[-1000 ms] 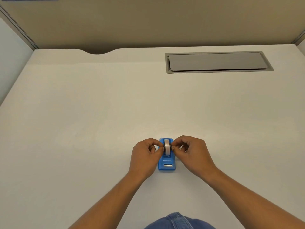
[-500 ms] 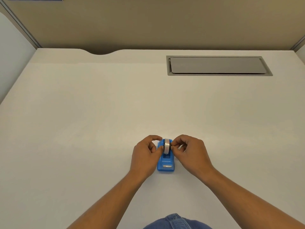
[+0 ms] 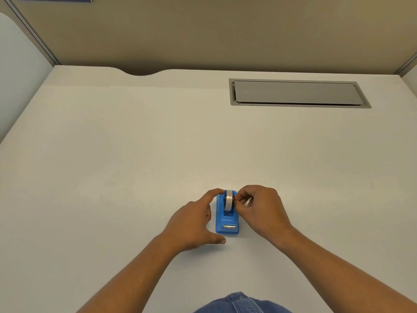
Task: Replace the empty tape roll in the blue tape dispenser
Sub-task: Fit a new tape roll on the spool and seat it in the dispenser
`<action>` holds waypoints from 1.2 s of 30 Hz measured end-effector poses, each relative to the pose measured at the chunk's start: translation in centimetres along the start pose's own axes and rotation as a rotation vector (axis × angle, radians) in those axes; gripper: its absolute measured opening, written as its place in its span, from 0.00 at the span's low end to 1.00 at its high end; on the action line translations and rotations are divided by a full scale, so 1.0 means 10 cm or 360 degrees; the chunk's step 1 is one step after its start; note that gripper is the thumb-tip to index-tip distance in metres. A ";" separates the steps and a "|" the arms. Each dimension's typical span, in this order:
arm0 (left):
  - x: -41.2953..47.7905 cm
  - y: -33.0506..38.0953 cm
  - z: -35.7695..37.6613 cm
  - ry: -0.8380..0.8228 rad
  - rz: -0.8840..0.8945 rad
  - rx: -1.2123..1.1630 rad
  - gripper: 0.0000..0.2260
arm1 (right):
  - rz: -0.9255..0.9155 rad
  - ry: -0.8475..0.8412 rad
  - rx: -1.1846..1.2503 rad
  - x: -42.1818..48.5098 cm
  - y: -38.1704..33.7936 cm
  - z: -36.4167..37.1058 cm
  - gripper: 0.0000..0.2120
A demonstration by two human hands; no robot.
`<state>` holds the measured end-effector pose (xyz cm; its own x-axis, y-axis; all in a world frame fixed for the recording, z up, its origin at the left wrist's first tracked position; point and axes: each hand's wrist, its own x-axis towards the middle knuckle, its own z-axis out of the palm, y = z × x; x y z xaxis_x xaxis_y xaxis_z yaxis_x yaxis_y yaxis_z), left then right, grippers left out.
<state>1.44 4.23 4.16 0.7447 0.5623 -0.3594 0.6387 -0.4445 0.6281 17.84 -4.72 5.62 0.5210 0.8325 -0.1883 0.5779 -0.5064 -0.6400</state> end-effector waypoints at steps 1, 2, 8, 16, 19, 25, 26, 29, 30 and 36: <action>0.01 0.02 0.00 0.0019 -0.0009 0.0039 0.46 | -0.0002 -0.0022 0.0002 0.01 -0.01 -0.02 0.07; 0.01 0.04 0.01 0.0045 -0.0014 0.0073 0.44 | -0.0007 -0.0048 0.0001 0.03 -0.01 -0.04 0.07; 0.04 0.07 0.03 0.0117 -0.0036 0.0134 0.40 | -0.0025 -0.0242 -0.0260 0.15 -0.12 -0.15 0.05; 0.07 0.03 0.06 0.0148 -0.0105 0.0171 0.41 | 0.0409 -0.0537 0.0090 0.37 -0.21 -0.22 0.08; 0.07 0.01 0.07 0.0172 -0.0102 0.0154 0.41 | 0.0316 -0.0429 0.0080 0.30 -0.18 -0.19 0.08; 0.06 -0.01 0.08 0.0182 -0.0109 0.0162 0.41 | 0.0098 -0.0253 0.0067 0.07 -0.03 -0.13 0.14; 0.06 -0.01 0.09 0.0180 -0.0113 0.0158 0.41 | 0.0064 -0.0226 0.0051 0.04 -0.02 -0.13 0.13; 0.06 -0.02 0.10 0.0176 -0.0118 0.0148 0.42 | -0.0013 -0.0158 -0.0002 -0.01 -0.02 -0.12 0.11; 0.06 -0.02 0.10 0.0177 -0.0118 0.0145 0.42 | -0.0034 -0.0140 -0.0023 -0.01 -0.03 -0.12 0.10; 0.05 -0.02 0.09 0.0184 -0.0118 0.0136 0.41 | -0.0113 -0.0117 -0.0255 0.01 -0.10 -0.14 0.08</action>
<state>1.90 3.94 3.25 0.6709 0.6701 -0.3176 0.7088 -0.4538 0.5401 18.19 -4.49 7.26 0.4313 0.8787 -0.2045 0.7071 -0.4701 -0.5282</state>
